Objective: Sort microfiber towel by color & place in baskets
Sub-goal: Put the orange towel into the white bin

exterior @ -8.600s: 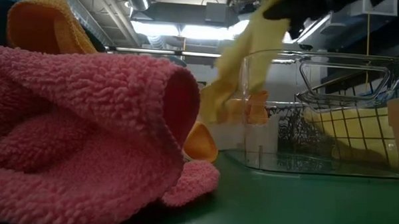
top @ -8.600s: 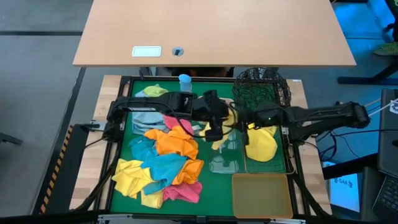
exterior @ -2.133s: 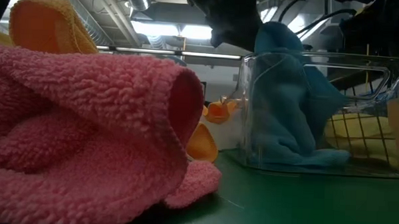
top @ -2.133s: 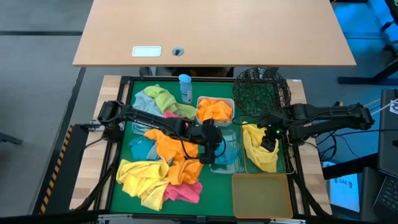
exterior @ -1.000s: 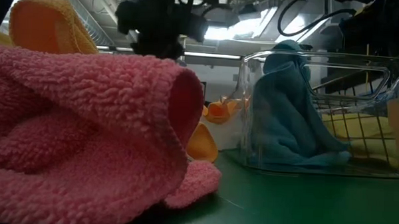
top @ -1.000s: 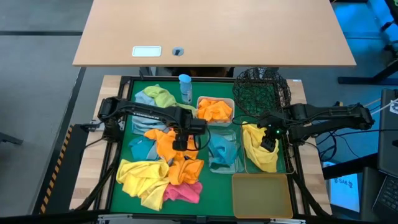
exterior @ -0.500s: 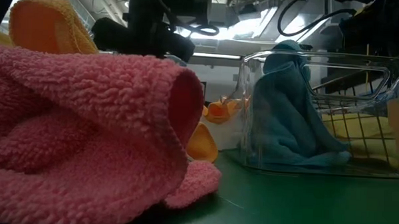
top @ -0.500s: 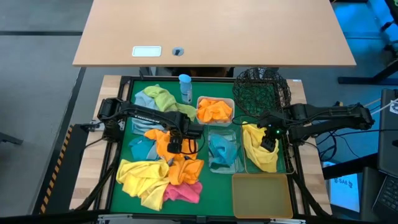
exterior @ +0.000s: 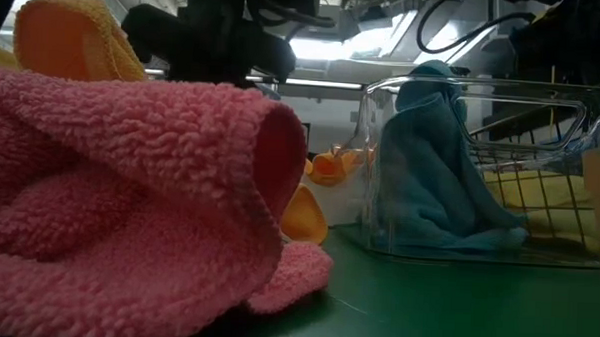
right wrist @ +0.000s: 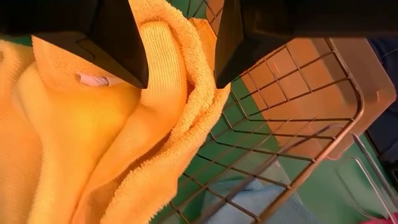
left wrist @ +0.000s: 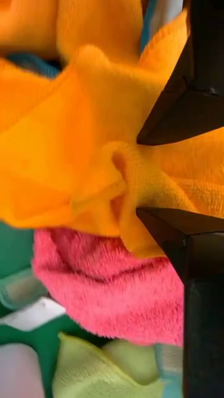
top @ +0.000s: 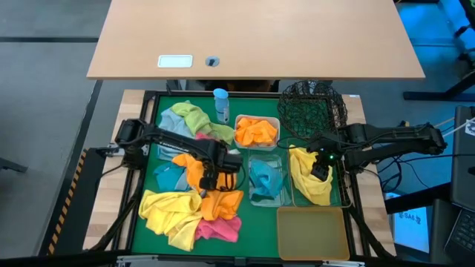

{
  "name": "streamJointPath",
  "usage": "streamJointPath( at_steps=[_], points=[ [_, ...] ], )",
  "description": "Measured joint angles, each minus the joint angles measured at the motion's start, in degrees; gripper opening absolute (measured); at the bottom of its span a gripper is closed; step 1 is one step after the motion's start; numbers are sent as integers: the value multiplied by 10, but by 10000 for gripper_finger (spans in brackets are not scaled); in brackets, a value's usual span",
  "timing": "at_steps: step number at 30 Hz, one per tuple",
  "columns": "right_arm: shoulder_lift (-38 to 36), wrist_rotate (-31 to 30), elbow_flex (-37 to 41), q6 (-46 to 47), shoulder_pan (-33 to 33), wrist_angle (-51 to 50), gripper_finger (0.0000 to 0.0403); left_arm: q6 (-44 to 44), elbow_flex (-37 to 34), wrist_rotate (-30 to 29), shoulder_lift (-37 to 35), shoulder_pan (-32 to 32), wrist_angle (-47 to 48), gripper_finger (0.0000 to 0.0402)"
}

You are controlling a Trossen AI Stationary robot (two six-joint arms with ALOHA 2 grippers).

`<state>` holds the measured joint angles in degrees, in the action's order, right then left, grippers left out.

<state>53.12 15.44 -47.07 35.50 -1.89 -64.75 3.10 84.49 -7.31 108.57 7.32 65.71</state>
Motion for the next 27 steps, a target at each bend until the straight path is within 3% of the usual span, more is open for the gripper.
streamJointPath(
  at_steps=[15, 19, 25, 27],
  points=[
    [0, 0, 0, 0, 0, 17, 184, 0, 0, -61, 0, 9, -49, 160],
    [0, 0, 0, 0, 0, 17, 184, 0, 0, -61, 0, 4, -49, 120],
    [0, 0, 0, 0, 0, 17, 184, -1, 0, -61, 0, 1, -50, 17],
    [0, 0, 0, 0, 0, 17, 184, -14, 0, -61, 0, 1, -51, 9]
  ],
)
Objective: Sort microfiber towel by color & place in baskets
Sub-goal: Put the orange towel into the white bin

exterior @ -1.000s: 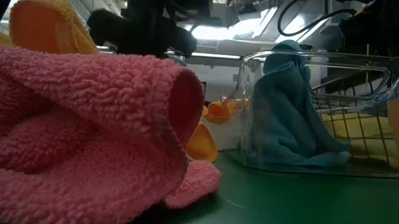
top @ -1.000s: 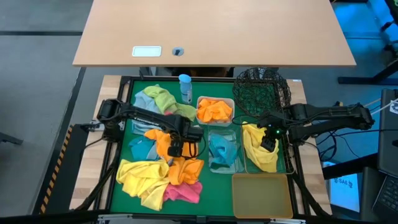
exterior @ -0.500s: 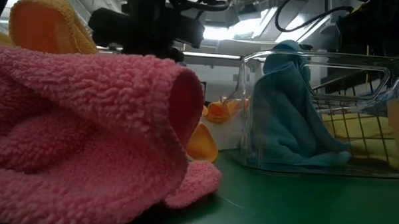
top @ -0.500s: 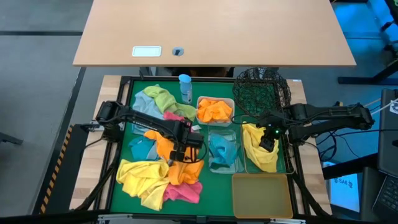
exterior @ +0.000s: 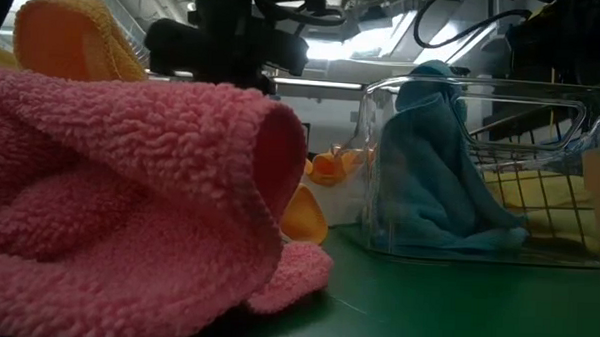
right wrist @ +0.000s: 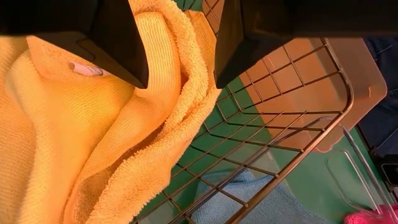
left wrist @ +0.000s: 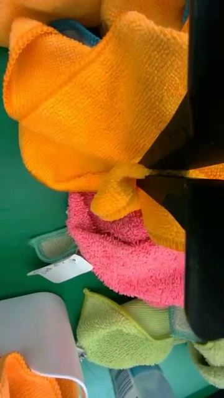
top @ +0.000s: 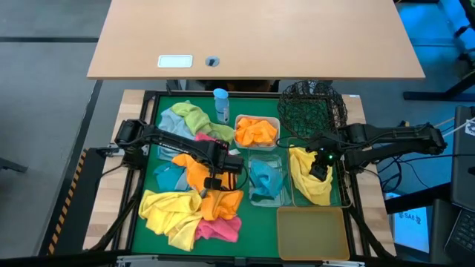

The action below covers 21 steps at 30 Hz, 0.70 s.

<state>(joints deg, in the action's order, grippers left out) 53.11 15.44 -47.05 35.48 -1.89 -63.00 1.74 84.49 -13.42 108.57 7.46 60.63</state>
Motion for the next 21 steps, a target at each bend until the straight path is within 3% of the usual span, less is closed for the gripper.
streamJointPath(
  at_steps=[7, 21],
  points=[
    [0, 0, 0, -1, 0, 11, 184, -1, 34, 4, 1, 6, 0, 3],
    [0, -4, 0, -57, 0, 107, 184, 21, 269, -18, 1, -16, 1, 1]
  ],
)
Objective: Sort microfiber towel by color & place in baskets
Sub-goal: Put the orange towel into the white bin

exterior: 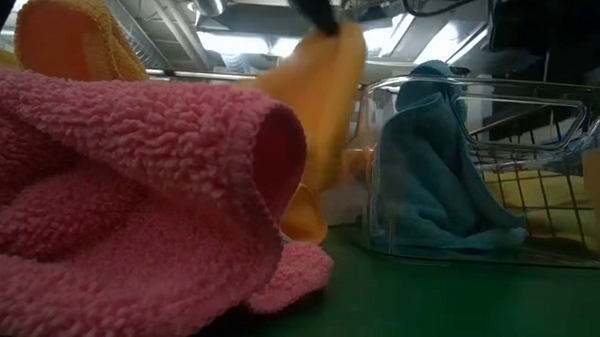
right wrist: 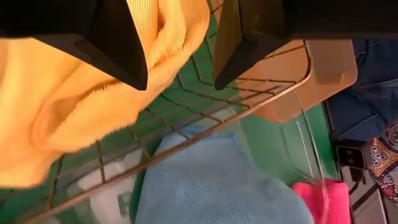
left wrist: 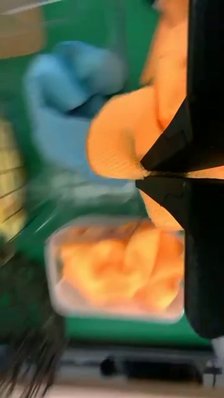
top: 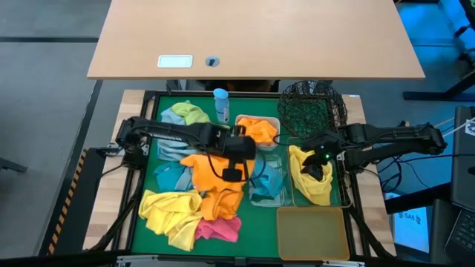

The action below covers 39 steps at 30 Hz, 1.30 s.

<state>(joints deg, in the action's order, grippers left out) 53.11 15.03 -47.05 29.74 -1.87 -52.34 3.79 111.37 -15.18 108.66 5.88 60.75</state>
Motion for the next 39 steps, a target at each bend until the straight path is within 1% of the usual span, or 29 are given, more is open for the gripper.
streamJointPath(
  at_steps=[6, 10, 12, 16, 24, 29, 35, 39],
  points=[
    [0, -26, 0, -3, 0, 19, 184, 21, 110, -42, 0, -16, -1, 1],
    [0, -40, 0, -15, 0, 25, 184, 30, 172, -62, 0, -25, -8, 0],
    [0, -46, 0, -22, 0, 28, 184, 33, 199, -68, 0, -31, -16, 0],
    [0, -55, 0, -32, 0, 30, 184, 74, 236, -70, 0, -44, -64, 0],
    [0, -56, 0, -32, 0, 30, 184, 192, 236, -70, -5, -76, -243, 0],
    [0, -56, 0, -32, 0, 30, 184, 217, 236, -69, -5, -101, -330, 0],
    [0, -56, 0, -32, 0, 30, 184, 223, 236, -67, -5, -135, -343, 0],
    [0, -56, 0, -32, 0, 30, 184, 202, 236, -35, -4, -157, -335, 0]
  ],
)
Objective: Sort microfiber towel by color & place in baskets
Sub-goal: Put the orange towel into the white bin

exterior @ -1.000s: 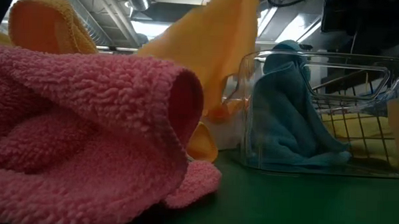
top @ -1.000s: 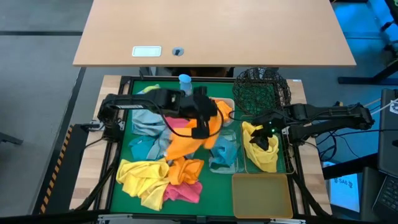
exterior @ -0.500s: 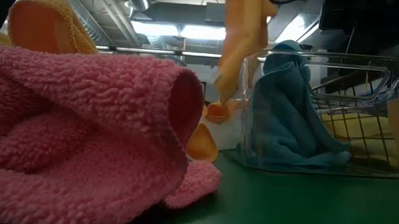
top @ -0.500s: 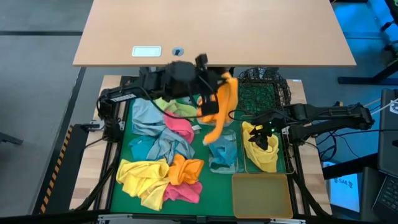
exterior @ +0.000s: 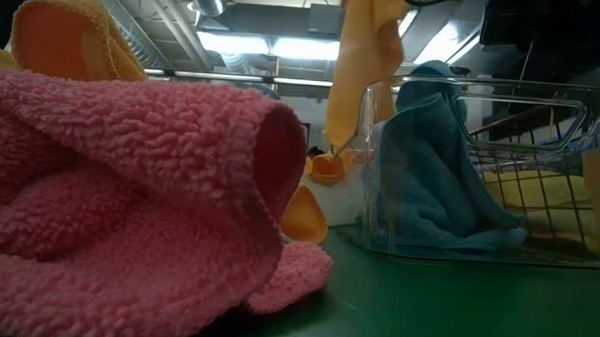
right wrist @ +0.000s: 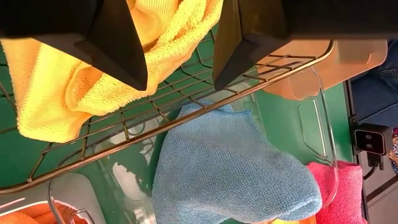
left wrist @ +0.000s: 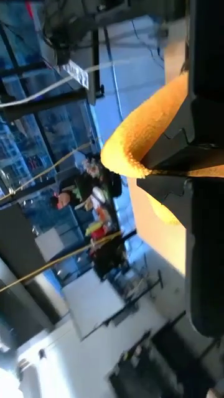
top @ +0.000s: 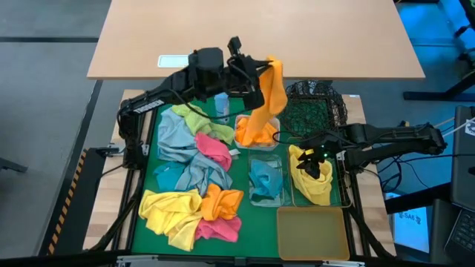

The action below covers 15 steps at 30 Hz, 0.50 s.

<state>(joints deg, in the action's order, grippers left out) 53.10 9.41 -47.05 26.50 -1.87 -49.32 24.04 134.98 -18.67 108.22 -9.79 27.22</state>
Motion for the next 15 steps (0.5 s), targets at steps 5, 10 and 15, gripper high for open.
streamJointPath(
  at_steps=[5, 10, 15],
  points=[
    [0, 0, 0, 0, 0, 0, 184, -64, 0, 58, 2, -8, 68, 0],
    [0, 0, 0, 0, 0, 0, 184, -74, -3, 63, 2, -1, 164, 0],
    [0, 0, 0, 0, 0, 0, 184, -103, -60, 63, 2, 2, 181, 0]
  ],
)
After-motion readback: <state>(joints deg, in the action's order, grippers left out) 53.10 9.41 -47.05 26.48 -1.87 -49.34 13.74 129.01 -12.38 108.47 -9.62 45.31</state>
